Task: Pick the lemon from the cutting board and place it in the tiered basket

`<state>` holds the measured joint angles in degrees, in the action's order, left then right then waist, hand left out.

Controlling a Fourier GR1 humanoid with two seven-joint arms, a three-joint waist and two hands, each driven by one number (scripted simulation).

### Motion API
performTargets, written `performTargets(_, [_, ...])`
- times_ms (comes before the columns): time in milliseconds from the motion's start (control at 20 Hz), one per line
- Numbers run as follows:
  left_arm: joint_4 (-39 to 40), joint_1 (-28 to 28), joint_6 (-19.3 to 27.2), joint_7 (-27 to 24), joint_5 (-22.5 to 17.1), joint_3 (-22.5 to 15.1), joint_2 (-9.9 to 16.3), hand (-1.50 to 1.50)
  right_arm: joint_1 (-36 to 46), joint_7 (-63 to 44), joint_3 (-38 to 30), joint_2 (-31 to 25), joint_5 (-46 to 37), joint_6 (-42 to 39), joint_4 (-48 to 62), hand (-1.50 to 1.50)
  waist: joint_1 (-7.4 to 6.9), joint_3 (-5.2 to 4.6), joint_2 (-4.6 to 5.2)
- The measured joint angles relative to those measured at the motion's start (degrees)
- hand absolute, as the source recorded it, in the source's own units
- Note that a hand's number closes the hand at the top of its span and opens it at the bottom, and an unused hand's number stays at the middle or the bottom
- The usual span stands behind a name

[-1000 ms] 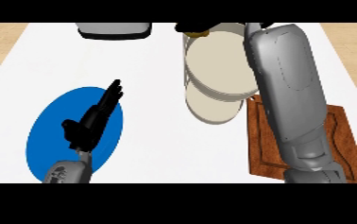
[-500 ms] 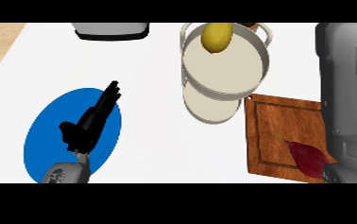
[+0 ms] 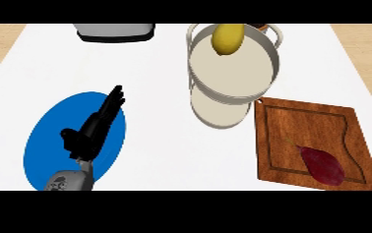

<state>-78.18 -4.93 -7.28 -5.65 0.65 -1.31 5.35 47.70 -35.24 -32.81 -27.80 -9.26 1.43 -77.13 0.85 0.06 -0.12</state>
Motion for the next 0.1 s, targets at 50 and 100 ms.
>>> performTargets(50, [-0.2, -0.3, 0.1, 0.4, 0.0, 0.1, 0.1, 0.00, -1.5, 1.0, -1.9, -1.9, 1.9, -2.0, 0.4, -1.50, 0.04, 0.00, 0.01])
performTargets(100, [0.1, -0.8, 0.3, 0.7, 0.1, 0.2, 0.0, 0.00, -3.4, 1.8, -3.5, -3.1, 3.8, -4.0, 0.2, -1.50, 0.13, 0.00, 0.00])
